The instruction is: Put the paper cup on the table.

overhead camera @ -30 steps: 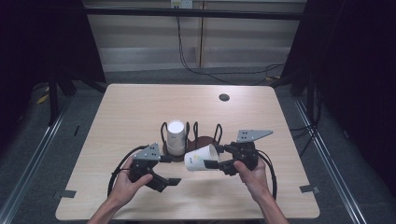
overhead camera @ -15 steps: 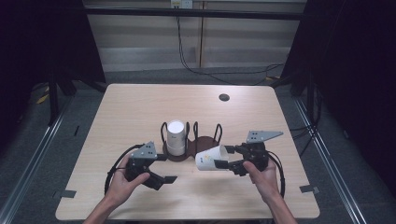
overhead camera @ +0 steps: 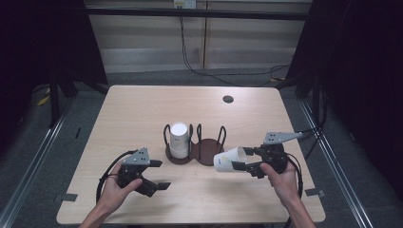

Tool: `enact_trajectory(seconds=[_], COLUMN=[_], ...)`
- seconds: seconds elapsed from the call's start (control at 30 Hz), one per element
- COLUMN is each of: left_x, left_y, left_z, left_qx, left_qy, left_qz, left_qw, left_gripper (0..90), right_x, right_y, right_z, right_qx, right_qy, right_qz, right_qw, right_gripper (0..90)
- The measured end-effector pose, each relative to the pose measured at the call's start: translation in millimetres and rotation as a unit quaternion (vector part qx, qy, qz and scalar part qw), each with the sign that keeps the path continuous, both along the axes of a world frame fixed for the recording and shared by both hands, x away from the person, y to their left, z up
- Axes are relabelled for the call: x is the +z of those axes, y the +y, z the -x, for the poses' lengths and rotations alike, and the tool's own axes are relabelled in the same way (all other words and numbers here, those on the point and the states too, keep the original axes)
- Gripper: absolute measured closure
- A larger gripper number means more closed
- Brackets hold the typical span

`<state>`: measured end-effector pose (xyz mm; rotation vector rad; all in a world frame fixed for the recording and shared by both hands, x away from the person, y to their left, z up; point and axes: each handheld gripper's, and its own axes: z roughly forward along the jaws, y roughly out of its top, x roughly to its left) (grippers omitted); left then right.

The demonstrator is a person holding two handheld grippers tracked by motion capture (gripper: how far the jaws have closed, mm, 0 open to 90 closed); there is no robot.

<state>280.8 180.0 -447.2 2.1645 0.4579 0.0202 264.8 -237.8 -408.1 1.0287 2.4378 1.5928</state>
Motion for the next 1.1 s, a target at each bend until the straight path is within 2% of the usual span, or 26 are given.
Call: enact_trajectory(seconds=[0.17,0.27,0.5,0.57,0.73,0.9,1.1], left_x=[0.1,0.7,-2.7,-4.1,-4.8,-5.8,-5.7], left_y=[3.8,5.4,7.6,8.7,10.3,9.5,9.5], left_z=[1.4,1.3,-1.5,-2.5,-2.7,-4.0,-3.9], left_qx=[-0.002,0.0,0.012,0.02,0.02,0.017,0.017], left_qy=[-0.009,-0.007,0.001,0.002,0.005,0.007,0.006], left_qz=[0.001,0.007,0.003,-0.001,-0.001,0.0,-0.002], left_qw=[1.0,1.0,0.9999,0.9998,0.9998,0.9998,0.9998], left_gripper=[16.2,16.2,16.4,16.4,16.4,16.4,16.4], right_x=[1.2,2.2,7.5,7.9,9.1,9.0,10.2], right_y=[-6.8,-12.2,-23.8,-25.9,-29.9,-30.9,-29.2], right_z=[-1.7,-2.8,-9.9,-13.2,-23.3,-35.3,-48.4], right_qx=[-0.01,-0.018,-0.041,-0.05,-0.065,-0.079,-0.089], right_qy=[0.006,0.006,0.008,0.009,0.015,0.034,0.046], right_qz=[0.018,0.026,0.053,0.065,0.089,0.118,0.146], right_qw=[0.9998,0.9995,0.9977,0.9966,0.9938,0.9893,0.9842], right_gripper=[29.7,29.8,29.6,29.4,29.4,29.0,28.7])
